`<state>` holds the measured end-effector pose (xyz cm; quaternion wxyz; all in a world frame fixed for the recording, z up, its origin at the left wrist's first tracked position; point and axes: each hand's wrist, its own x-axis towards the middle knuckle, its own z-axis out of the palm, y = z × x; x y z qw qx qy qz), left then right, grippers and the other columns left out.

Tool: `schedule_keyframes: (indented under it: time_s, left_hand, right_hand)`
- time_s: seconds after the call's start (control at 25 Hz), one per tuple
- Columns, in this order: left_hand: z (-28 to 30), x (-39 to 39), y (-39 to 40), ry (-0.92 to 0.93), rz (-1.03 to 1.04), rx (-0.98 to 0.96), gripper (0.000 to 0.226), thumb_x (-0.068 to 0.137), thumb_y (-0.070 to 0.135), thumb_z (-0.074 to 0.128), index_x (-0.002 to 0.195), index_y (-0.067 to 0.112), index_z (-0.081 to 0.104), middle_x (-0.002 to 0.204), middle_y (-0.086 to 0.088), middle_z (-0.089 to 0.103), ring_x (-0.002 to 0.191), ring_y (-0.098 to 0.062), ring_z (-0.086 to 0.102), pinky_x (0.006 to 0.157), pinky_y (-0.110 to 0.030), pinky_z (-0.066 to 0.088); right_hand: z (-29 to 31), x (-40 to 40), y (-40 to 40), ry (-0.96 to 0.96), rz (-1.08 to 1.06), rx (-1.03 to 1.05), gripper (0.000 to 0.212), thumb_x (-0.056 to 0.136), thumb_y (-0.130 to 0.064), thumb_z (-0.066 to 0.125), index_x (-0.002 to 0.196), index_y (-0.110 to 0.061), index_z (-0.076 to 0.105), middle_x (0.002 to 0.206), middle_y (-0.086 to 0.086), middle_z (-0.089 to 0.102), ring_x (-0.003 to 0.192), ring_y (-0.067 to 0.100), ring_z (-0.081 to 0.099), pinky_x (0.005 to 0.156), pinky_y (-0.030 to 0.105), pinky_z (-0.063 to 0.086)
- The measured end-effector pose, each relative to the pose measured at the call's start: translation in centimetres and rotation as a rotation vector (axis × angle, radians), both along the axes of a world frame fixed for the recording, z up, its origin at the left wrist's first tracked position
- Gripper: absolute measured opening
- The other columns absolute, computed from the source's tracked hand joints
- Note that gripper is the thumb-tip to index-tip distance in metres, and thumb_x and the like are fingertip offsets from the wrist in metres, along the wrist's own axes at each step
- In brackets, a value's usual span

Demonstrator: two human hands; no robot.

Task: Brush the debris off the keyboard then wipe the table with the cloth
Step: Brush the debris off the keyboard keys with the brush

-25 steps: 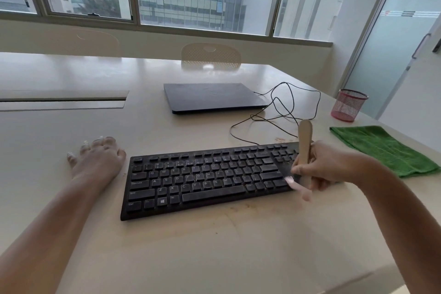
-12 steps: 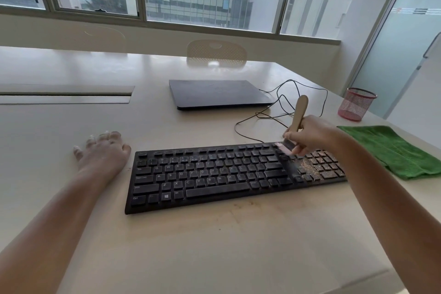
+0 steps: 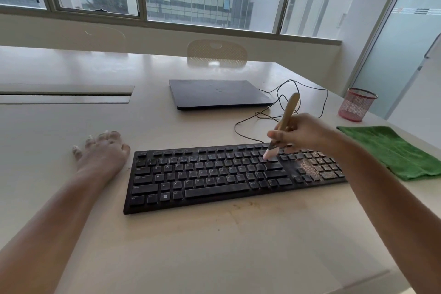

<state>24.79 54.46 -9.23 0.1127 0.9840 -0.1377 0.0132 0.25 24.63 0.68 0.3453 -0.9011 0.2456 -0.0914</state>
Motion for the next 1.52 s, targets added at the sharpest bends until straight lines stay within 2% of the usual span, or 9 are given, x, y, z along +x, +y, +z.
schedule_keyframes:
  time_s: [0.16, 0.28, 0.44, 0.6, 0.8, 1.08, 1.24, 1.36, 1.52]
  left_hand:
    - [0.0, 0.0, -0.1, 0.002, 0.004, -0.005, 0.043, 0.097, 0.031, 0.03, 0.135, 0.012, 0.038, 0.151, -0.01, 0.029, 0.14, -0.033, 0.021, 0.112, -0.058, 0.016]
    - [0.0, -0.1, -0.3, 0.008, 0.017, 0.005, 0.043, 0.097, 0.031, 0.03, 0.134, 0.011, 0.038, 0.15, -0.012, 0.03, 0.14, -0.034, 0.022, 0.112, -0.058, 0.015]
    - [0.1, 0.0, -0.3, 0.006, 0.022, 0.005, 0.042, 0.097, 0.03, 0.03, 0.133, 0.011, 0.039, 0.149, -0.012, 0.031, 0.139, -0.035, 0.022, 0.111, -0.058, 0.015]
    - [0.2, -0.2, -0.1, 0.001, 0.018, 0.008, 0.042, 0.097, 0.031, 0.03, 0.133, 0.011, 0.039, 0.149, -0.013, 0.031, 0.14, -0.033, 0.022, 0.112, -0.057, 0.016]
    - [0.3, -0.1, -0.2, -0.014, 0.014, 0.0, 0.042, 0.097, 0.031, 0.03, 0.133, 0.011, 0.039, 0.148, -0.013, 0.032, 0.139, -0.034, 0.024, 0.111, -0.057, 0.017]
    - [-0.1, 0.0, -0.1, -0.014, -0.004, -0.001, 0.043, 0.097, 0.03, 0.03, 0.135, 0.011, 0.038, 0.149, -0.012, 0.031, 0.139, -0.034, 0.023, 0.112, -0.058, 0.015]
    - [-0.2, 0.1, 0.0, -0.007, 0.001, -0.003, 0.044, 0.097, 0.031, 0.03, 0.136, 0.012, 0.038, 0.15, -0.011, 0.03, 0.14, -0.033, 0.022, 0.112, -0.057, 0.015]
    - [-0.1, 0.2, 0.0, -0.009, -0.006, 0.003, 0.044, 0.097, 0.032, 0.03, 0.135, 0.012, 0.038, 0.15, -0.011, 0.031, 0.139, -0.034, 0.023, 0.111, -0.058, 0.017]
    - [-0.1, 0.2, -0.1, -0.002, -0.001, 0.006, 0.044, 0.096, 0.032, 0.03, 0.135, 0.012, 0.038, 0.149, -0.012, 0.032, 0.138, -0.033, 0.024, 0.111, -0.057, 0.018]
  right_hand:
    - [-0.6, -1.6, -3.0, 0.097, -0.124, -0.116, 0.014, 0.08, -0.028, 0.07, 0.082, -0.015, 0.067, 0.079, 0.006, 0.071, 0.071, 0.017, 0.066, 0.07, 0.029, 0.056]
    - [0.4, -2.7, -4.5, 0.192, -0.281, -0.337, 0.021, 0.083, -0.033, 0.067, 0.089, -0.013, 0.069, 0.082, 0.004, 0.069, 0.069, 0.013, 0.061, 0.056, 0.017, 0.039]
    - [0.2, -0.8, -2.9, -0.101, -0.274, -0.196, 0.02, 0.083, -0.037, 0.065, 0.088, -0.017, 0.066, 0.067, -0.007, 0.065, 0.047, -0.002, 0.06, 0.046, 0.015, 0.042]
    - [-1.7, 1.3, -2.2, -0.243, -0.289, -0.124, 0.028, 0.091, -0.026, 0.058, 0.11, -0.007, 0.063, 0.082, 0.007, 0.068, 0.045, -0.002, 0.061, 0.044, 0.009, 0.049]
    - [-1.6, -1.2, -1.6, -0.034, -0.257, -0.165, 0.016, 0.093, -0.026, 0.055, 0.103, -0.015, 0.062, 0.065, 0.004, 0.066, 0.039, 0.0, 0.059, 0.04, 0.009, 0.041]
    - [0.4, -6.5, 0.0, 0.291, -0.229, -0.161, 0.009, 0.092, -0.023, 0.058, 0.09, -0.015, 0.061, 0.045, -0.001, 0.062, 0.035, 0.004, 0.057, 0.039, 0.015, 0.043]
    - [0.4, -5.1, -0.5, -0.044, -0.265, -0.097, 0.01, 0.088, -0.028, 0.062, 0.095, -0.021, 0.065, 0.066, 0.001, 0.07, 0.058, 0.014, 0.07, 0.064, 0.035, 0.06]
    - [-1.1, -1.8, 0.4, -0.217, -0.208, -0.033, 0.005, 0.09, -0.026, 0.06, 0.094, -0.027, 0.063, 0.079, 0.003, 0.069, 0.065, 0.017, 0.071, 0.068, 0.039, 0.06]
    - [-2.0, 0.0, 1.2, -0.208, -0.223, -0.117, 0.012, 0.092, -0.022, 0.057, 0.099, -0.015, 0.064, 0.074, 0.004, 0.067, 0.052, 0.004, 0.066, 0.056, 0.019, 0.056]
